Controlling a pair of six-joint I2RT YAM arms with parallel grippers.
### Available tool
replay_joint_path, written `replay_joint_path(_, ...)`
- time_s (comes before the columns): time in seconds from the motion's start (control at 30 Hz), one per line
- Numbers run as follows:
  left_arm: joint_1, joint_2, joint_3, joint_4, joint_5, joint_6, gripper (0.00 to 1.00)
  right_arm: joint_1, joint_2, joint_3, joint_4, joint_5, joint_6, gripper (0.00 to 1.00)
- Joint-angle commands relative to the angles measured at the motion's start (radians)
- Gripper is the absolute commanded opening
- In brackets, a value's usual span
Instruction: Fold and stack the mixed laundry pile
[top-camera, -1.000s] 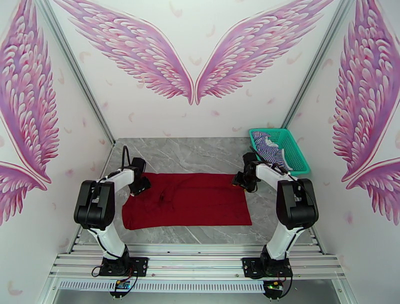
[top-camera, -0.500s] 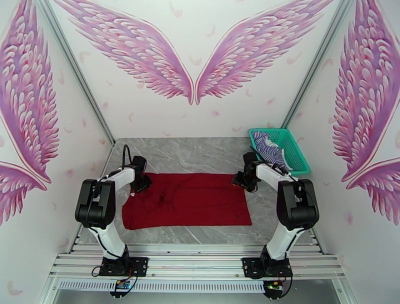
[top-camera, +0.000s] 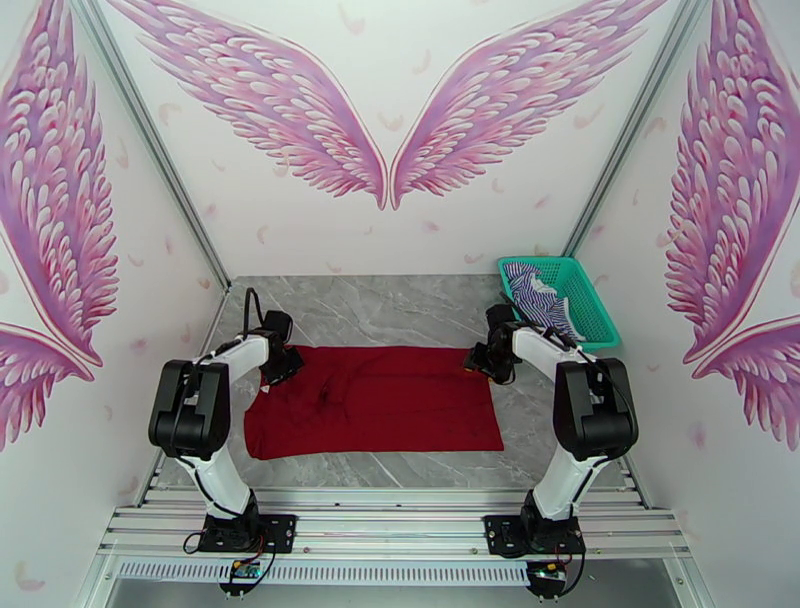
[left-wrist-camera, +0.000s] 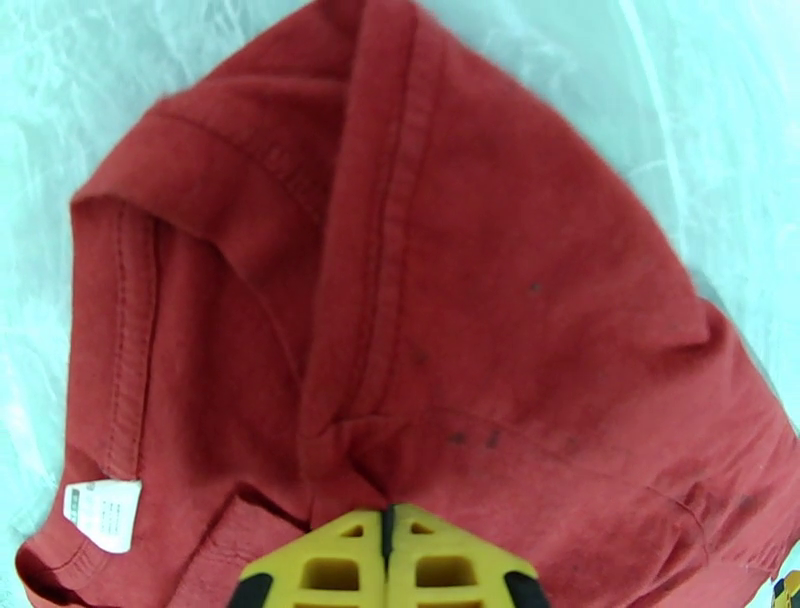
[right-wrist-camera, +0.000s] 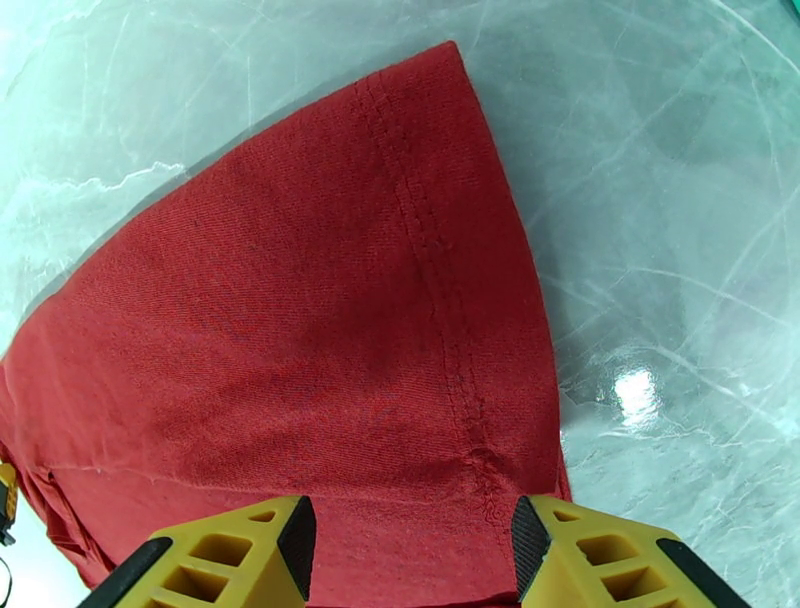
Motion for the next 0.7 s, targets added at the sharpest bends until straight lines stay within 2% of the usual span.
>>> replay_joint_path(0.0, -0.003, -0.083, 0.022, 0.012, -0.017, 0.033, 0.00, 0.005, -0.048, -0.026, 0.017, 0.009, 0.023, 0.58)
replay_joint_path(0.53, 0.028, -0.129, 0.078, -0.111, -0.051, 0.110, 0.00, -0.062, -0.081, -0.096, 0.114, -0.066, 0.166, 0.58)
replay_joint_path(0.57, 0.030, -0.129, 0.074, -0.120, -0.049, 0.108, 0.02, -0.063, -0.078, -0.102, 0.119, -0.070, 0.168, 0.57)
replay_joint_path(0.63, 0.030, -0.132, 0.041, -0.114, -0.028, 0.102, 0.22, -0.063, -0.067, -0.111, 0.133, -0.087, 0.172, 0.56)
replay_joint_path(0.67, 0.029, -0.134, 0.017, -0.101, -0.011, 0.098, 0.27, -0.064, -0.062, -0.111, 0.140, -0.103, 0.175, 0.56)
